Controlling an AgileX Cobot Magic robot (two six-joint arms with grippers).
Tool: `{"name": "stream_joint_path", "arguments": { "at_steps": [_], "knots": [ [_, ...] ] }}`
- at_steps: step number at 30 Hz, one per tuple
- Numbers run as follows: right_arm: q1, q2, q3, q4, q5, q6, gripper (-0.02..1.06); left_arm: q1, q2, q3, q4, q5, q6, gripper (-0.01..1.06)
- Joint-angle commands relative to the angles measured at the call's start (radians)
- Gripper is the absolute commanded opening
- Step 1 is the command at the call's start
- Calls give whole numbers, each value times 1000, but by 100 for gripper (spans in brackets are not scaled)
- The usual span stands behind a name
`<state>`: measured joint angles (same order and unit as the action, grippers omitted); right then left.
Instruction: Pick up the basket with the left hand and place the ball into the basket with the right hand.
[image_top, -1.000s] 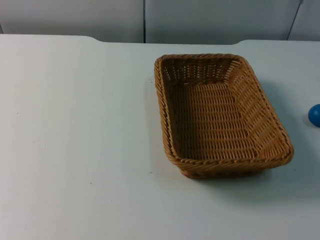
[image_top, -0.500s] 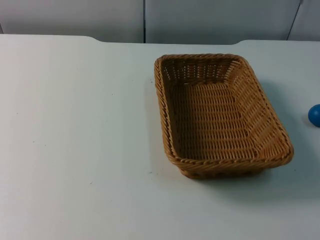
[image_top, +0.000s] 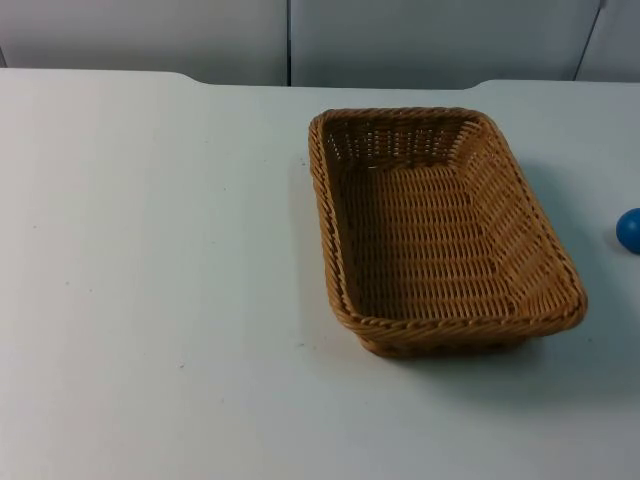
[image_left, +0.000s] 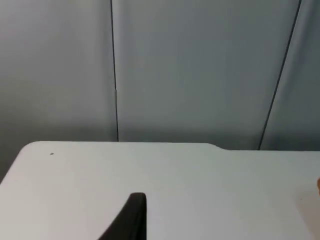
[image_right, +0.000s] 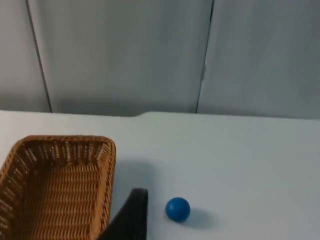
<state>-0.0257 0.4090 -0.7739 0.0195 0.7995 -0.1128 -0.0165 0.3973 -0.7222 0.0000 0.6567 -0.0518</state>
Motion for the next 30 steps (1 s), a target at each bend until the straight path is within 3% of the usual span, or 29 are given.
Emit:
{"name": "stream_joint_path", "arguments": {
  "at_steps": [1,8,14,17,21,27,30],
  "knots": [
    [13,85,-26,-50,-24,28,101,-15,100,-6,-23,-58,-12,102],
    [16,407,-254,-48,-53,31,101,-85,481,-75,-271,-141,186,102],
    [68,474,-384,-20,-43,16,101,-177,666,-83,-316,-248,194,102],
    [90,474,-405,-20,-49,19,101,-230,740,-83,-316,-291,196,102],
    [93,474,-409,-20,-38,28,101,-348,895,-87,-347,-440,190,102],
    [93,474,-409,-26,-3,36,101,-468,1154,-220,-347,-468,176,102],
    [93,474,-409,-40,13,36,101,-488,1242,-291,-347,-466,176,102]
  ]
}}
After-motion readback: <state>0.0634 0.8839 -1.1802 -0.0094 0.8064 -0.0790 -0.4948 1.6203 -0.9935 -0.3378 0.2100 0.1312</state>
